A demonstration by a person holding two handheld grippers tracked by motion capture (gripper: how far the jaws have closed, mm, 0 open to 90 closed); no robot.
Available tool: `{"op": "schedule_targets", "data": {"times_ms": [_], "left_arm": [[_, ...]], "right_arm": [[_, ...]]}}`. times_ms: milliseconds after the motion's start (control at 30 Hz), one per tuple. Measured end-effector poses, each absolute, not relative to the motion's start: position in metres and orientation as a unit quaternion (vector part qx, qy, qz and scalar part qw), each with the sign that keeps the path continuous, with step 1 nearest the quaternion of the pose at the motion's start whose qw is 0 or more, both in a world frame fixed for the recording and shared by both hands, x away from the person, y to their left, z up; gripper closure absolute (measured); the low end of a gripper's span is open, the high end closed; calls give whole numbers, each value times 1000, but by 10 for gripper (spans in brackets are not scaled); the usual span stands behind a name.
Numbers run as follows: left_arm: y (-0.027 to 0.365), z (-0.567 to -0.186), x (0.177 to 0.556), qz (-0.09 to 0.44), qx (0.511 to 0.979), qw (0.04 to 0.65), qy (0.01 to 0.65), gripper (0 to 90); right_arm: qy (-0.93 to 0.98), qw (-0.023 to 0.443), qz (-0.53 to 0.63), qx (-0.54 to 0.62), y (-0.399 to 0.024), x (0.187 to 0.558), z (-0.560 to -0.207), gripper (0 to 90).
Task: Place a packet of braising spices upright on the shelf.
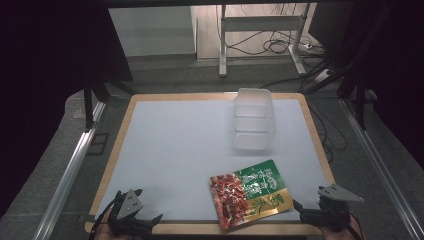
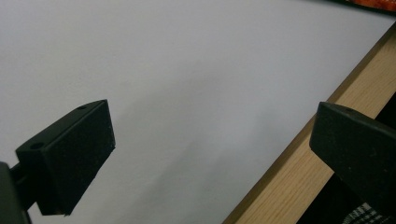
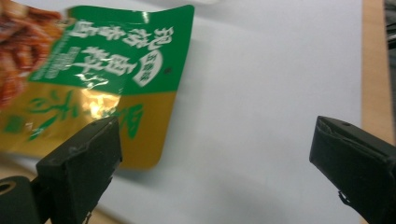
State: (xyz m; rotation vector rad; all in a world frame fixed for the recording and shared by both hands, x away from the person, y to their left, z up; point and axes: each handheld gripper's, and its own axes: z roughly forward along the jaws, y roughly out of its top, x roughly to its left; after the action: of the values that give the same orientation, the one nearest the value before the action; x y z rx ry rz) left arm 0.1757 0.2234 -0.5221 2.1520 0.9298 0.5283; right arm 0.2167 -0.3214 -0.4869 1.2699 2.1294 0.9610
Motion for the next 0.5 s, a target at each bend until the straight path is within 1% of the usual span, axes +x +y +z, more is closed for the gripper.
{"op": "schedule_targets", "data": {"times_ms": [67,500], "left_arm": [[223,-522,176,204,835,361,362,1],[225,-522,177,200,832,367,366,2]], "right_arm": [[779,224,361,462,-327,214,-490,0],[768,206,380,473,-336,216,-494,0]]}}
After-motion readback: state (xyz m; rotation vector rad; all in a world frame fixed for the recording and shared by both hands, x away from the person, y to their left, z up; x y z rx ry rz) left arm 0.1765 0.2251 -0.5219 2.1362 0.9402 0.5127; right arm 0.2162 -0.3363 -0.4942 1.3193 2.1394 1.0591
